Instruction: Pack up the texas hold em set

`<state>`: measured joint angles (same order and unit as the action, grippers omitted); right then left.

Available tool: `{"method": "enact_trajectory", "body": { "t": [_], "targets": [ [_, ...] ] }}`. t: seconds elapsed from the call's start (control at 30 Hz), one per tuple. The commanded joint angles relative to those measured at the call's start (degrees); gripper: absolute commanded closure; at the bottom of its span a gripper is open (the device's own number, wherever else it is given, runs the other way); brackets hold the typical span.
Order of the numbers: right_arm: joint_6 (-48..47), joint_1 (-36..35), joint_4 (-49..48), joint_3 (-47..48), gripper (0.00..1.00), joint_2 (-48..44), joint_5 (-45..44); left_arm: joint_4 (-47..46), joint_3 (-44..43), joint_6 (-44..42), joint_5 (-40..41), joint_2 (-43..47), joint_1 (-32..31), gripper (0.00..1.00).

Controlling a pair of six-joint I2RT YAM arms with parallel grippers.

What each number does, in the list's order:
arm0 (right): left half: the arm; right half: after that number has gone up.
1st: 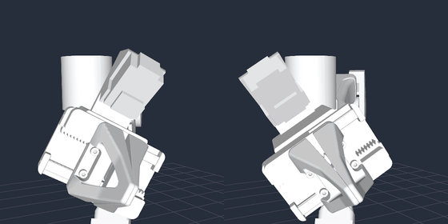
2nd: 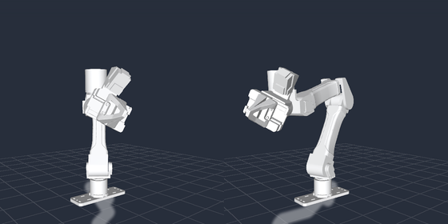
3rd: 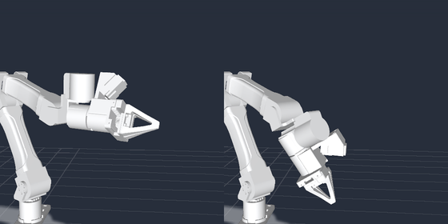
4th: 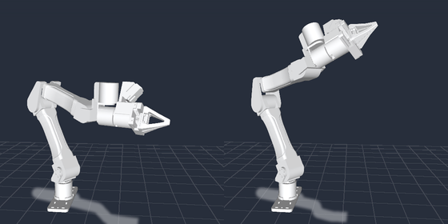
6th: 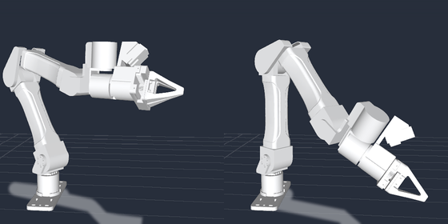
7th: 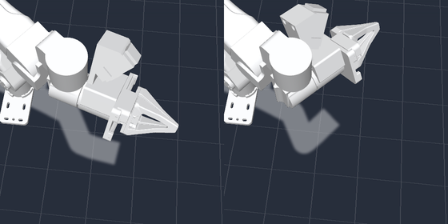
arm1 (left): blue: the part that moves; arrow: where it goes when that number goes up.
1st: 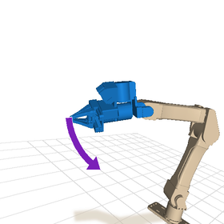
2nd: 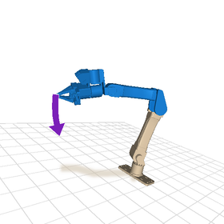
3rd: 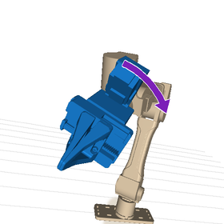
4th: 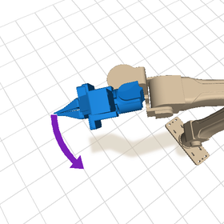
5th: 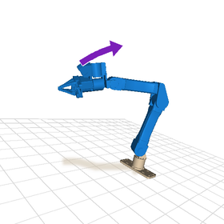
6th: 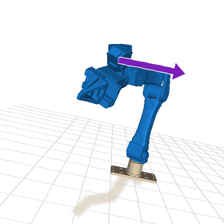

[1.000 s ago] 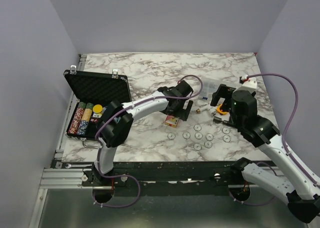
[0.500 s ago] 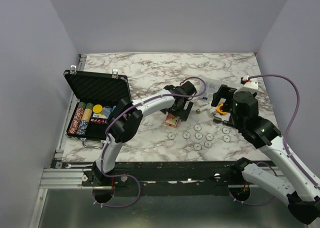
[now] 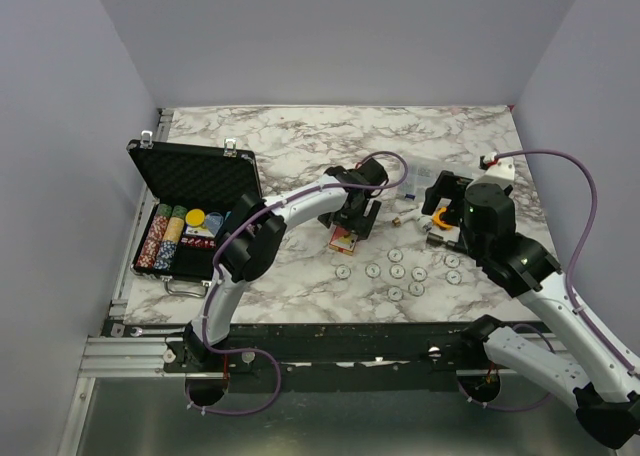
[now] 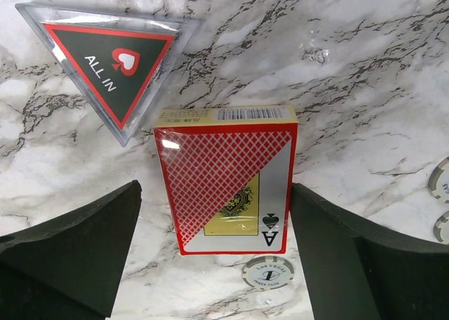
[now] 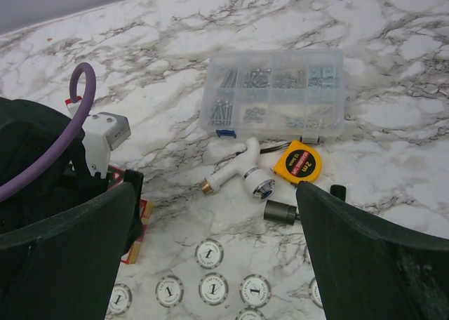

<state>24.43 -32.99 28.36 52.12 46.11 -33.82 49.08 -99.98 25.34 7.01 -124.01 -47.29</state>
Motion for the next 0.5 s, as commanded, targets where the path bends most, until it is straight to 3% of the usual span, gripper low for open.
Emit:
{"method": "enact_trajectory", "body": {
  "t": [0.0, 0.47],
  "targets": [
    [0.0, 0.0, -0.1, -1.0, 0.00, -0.3, 0.2, 0.8, -2.6, -0.6, -1.4, -1.6, 0.1, 0.15],
    [0.2, -0.1, -0.3, -1.7, 0.00, -0.6, 0.6, 2.1, -4.8, -1.2, -2.5, -2.9, 0.1, 0.35]
  ]
}}
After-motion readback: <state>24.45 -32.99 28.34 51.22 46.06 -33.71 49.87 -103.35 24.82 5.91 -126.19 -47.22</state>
